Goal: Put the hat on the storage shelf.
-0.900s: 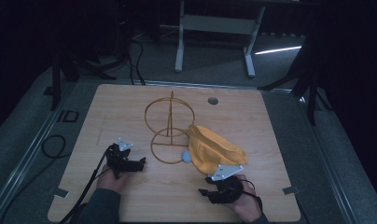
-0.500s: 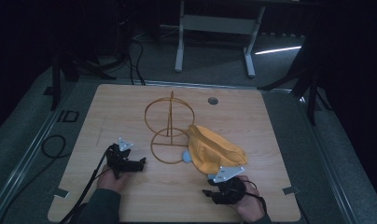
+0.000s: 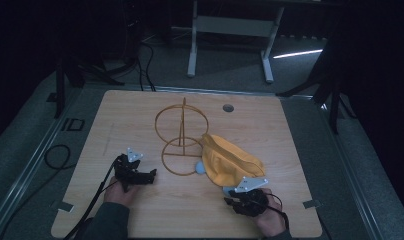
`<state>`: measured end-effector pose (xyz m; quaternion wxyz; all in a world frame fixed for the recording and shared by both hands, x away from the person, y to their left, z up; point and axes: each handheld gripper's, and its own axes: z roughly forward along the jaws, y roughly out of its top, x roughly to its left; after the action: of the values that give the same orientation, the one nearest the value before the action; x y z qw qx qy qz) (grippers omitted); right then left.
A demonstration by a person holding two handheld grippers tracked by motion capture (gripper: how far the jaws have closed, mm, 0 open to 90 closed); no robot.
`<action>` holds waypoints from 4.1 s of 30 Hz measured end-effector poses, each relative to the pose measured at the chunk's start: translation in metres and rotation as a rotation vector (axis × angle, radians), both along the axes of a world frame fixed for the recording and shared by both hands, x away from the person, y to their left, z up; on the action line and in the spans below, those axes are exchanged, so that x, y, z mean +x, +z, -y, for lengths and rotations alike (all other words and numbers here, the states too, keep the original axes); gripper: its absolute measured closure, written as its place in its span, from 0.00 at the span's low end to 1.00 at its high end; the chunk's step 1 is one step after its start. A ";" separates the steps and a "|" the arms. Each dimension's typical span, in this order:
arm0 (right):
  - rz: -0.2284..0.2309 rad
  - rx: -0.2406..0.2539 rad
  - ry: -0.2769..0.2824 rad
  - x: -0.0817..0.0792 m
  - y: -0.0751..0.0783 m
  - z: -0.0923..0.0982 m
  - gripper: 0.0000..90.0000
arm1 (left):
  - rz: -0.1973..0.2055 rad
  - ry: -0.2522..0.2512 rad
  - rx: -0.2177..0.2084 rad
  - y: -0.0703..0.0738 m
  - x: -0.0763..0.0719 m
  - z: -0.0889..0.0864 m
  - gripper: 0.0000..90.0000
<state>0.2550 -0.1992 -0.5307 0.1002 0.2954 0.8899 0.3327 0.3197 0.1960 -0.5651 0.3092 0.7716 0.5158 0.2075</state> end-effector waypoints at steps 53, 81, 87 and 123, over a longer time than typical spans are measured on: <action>0.076 0.135 -0.102 0.015 -0.002 0.011 0.89 | 0.000 0.000 0.000 0.000 0.000 0.000 0.02; 0.255 0.196 0.014 0.007 0.072 0.001 0.89 | 0.001 0.001 -0.001 0.000 0.000 0.000 0.02; 0.277 0.209 0.048 0.004 0.091 -0.003 0.89 | 0.001 0.001 -0.001 0.000 0.000 0.000 0.02; 0.236 0.220 -0.190 0.009 0.094 0.050 0.62 | 0.001 0.002 -0.002 0.000 0.000 0.000 0.02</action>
<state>0.2637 -0.2493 -0.4370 0.2020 0.3461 0.7982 0.4496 0.3198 0.1957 -0.5651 0.3099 0.7707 0.5165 0.2077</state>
